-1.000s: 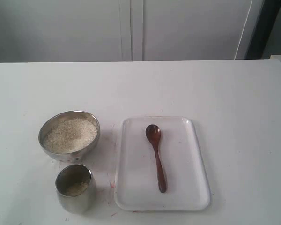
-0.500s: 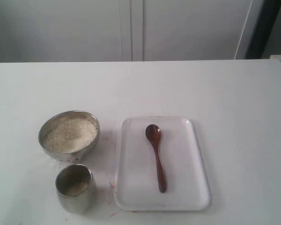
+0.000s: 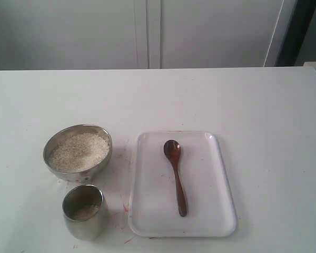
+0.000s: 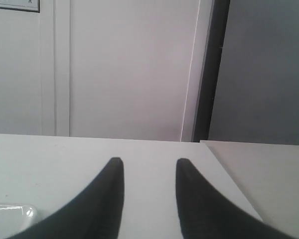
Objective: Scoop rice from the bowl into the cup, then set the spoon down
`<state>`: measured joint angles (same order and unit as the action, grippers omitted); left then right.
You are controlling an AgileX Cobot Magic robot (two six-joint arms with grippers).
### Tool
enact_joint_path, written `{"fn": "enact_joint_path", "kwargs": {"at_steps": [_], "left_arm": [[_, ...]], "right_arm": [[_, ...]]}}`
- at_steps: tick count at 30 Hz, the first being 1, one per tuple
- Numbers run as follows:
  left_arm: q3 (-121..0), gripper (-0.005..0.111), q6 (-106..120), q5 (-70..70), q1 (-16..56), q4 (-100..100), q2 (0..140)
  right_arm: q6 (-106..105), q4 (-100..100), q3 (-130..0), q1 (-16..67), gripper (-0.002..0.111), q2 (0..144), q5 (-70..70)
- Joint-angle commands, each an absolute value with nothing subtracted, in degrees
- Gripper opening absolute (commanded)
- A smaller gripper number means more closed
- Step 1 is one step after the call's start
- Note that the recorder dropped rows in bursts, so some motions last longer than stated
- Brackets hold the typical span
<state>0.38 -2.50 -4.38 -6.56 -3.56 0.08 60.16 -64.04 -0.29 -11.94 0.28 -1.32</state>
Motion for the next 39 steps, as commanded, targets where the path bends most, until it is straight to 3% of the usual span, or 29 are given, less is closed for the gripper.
{"fn": "enact_joint_path", "kwargs": {"at_steps": [1, 7, 12, 16, 27, 31, 39], "left_arm": [[0.0, 0.014, -2.81, -4.66, -5.99, -3.83, 0.0], [0.0, 0.014, -2.81, -4.66, -5.99, -3.83, 0.0], [0.0, 0.014, -2.81, -4.66, -5.99, -3.83, 0.0], [0.0, 0.014, -2.81, -4.66, -5.99, -3.83, 0.0], [0.0, 0.014, -2.81, -4.66, -5.99, -3.83, 0.0], [0.0, 0.014, -2.81, -4.66, -5.99, -3.83, 0.0], [0.0, 0.014, -2.81, -4.66, -5.99, -3.83, 0.0]], "right_arm": [[60.41, -63.78, 0.0, -12.15, 0.034, 0.0, -3.95], [59.89, -61.39, 0.0, -12.15, 0.034, 0.0, -3.2], [28.8, -28.88, 0.0, -12.03, 0.034, 0.0, -4.43], [13.11, -16.05, 0.0, -12.03, 0.034, 0.0, -5.62], [3.25, -2.06, 0.0, -12.03, 0.034, 0.0, -3.55], [-11.93, 12.89, 0.0, -12.03, 0.034, 0.0, -3.69], [-12.47, 13.45, 0.0, -12.03, 0.034, 0.0, -1.33]]}}
